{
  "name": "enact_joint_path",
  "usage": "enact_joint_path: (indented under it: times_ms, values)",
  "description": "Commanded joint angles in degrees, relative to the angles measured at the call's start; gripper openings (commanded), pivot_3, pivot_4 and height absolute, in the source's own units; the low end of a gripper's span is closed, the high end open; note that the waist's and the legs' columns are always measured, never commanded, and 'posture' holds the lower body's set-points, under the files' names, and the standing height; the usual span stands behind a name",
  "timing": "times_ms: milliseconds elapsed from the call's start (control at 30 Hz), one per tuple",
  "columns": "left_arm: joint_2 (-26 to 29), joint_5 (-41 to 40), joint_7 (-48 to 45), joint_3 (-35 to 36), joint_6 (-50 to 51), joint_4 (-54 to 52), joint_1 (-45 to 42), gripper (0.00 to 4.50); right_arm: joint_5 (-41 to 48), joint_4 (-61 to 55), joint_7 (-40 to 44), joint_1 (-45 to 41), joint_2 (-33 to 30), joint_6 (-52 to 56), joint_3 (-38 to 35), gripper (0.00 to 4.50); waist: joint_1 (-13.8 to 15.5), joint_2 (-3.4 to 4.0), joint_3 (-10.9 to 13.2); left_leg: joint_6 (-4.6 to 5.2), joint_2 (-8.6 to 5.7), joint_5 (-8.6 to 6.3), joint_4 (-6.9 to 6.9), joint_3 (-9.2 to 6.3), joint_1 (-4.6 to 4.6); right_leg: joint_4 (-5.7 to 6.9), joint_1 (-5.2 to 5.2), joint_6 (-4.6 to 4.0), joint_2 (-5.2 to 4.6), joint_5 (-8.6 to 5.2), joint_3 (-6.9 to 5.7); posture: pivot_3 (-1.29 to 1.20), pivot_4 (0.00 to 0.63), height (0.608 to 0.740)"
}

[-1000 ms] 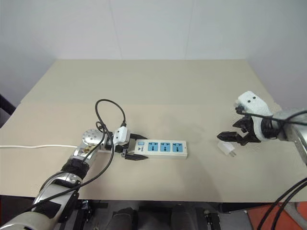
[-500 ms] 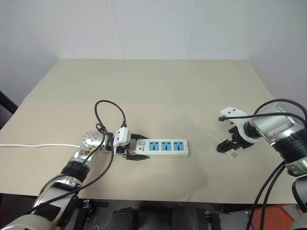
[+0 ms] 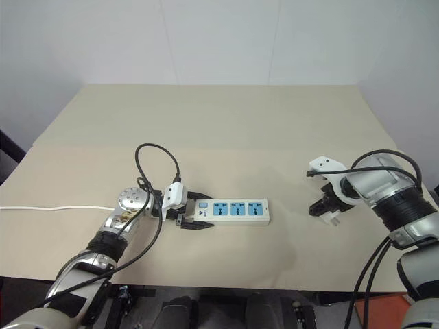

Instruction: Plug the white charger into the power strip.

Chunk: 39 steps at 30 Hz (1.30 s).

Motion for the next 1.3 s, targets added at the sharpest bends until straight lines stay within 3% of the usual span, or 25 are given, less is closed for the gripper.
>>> enact_joint_path:
  times_ms: [33,100,200,300,433,600,767,933,1300]
  values:
    - [0.5,1.3,-0.1,-1.5,0.7,-0.3,1.5,3.34,-0.9,-1.2,1.4,0.0,0.0,0.1,-0.5,1.81,0.0,0.00,0.0,0.00,0.00,0.00,0.00,0.00,0.01,0.02,0.00,0.00,0.00,0.00,0.00,0.00,0.150,0.740]
    - [0.6,1.3,0.0,-1.5,0.7,-0.4,1.5,3.34,-1.1,-2.0,1.8,0.0,0.0,0.3,-0.6,1.19,-0.1,0.00,0.0,0.00,0.00,0.00,0.00,0.00,0.02,0.04,0.00,0.00,0.00,0.00,0.00,0.00,0.150,0.740]
    - [0.7,1.3,0.0,-1.3,0.7,-0.1,1.3,3.34,-0.6,-4.3,1.7,0.1,-0.1,0.4,-2.2,1.13,-0.1,0.00,0.0,0.00,0.00,0.00,0.00,0.00,0.02,0.03,0.00,0.00,0.00,0.00,0.00,0.00,0.150,0.740]
    - [0.8,1.2,-0.1,-1.2,0.8,0.1,1.0,3.34,2.5,-6.7,-0.9,-0.1,1.9,-0.6,-11.3,1.13,-0.1,0.00,0.0,0.00,0.00,0.00,0.00,0.00,0.01,0.04,-0.01,0.00,0.00,0.00,0.01,0.00,0.150,0.740]
    - [1.3,1.0,-1.3,-1.3,1.1,0.3,0.3,3.34,9.3,-12.2,-7.3,3.1,9.6,-9.9,-31.3,1.13,-0.2,-0.01,0.0,0.00,0.00,0.00,-0.02,-0.03,0.05,0.08,0.02,0.00,0.02,0.00,0.01,0.00,0.150,0.740]
    - [1.9,1.1,-2.0,-1.2,0.9,1.6,-1.4,3.34,13.3,-18.8,-13.0,10.7,20.3,-23.5,-42.4,1.13,0.0,-0.12,0.0,0.01,0.01,0.00,-0.04,-0.12,0.00,0.03,0.06,0.00,0.03,0.00,-0.09,0.00,0.150,0.740]
    - [2.0,1.2,-2.2,-1.1,0.7,2.6,-2.5,3.34,18.8,-24.4,-11.0,17.0,29.4,-30.7,-42.4,1.13,-0.2,-0.12,0.0,0.01,0.00,0.00,-0.02,-0.09,-0.01,0.11,0.02,0.00,0.03,0.01,-0.06,0.00,0.150,0.740]
    - [2.3,1.1,-2.7,-1.1,0.4,2.6,-2.3,3.34,16.8,-27.0,-6.1,23.0,33.0,-39.4,-33.2,1.13,-0.3,-0.13,0.0,0.02,0.01,0.00,-0.03,-0.12,0.08,0.11,0.08,-0.01,0.06,0.00,-0.07,0.00,0.150,0.740]
    - [2.7,0.7,-3.4,-1.2,1.0,1.3,-2.2,3.34,12.1,-14.6,-4.4,21.2,39.9,-50.9,-25.8,1.13,-0.4,-0.14,0.0,0.02,0.01,0.00,-0.02,-0.11,0.11,0.13,0.08,-0.02,0.06,0.01,-0.07,0.00,0.150,0.740]
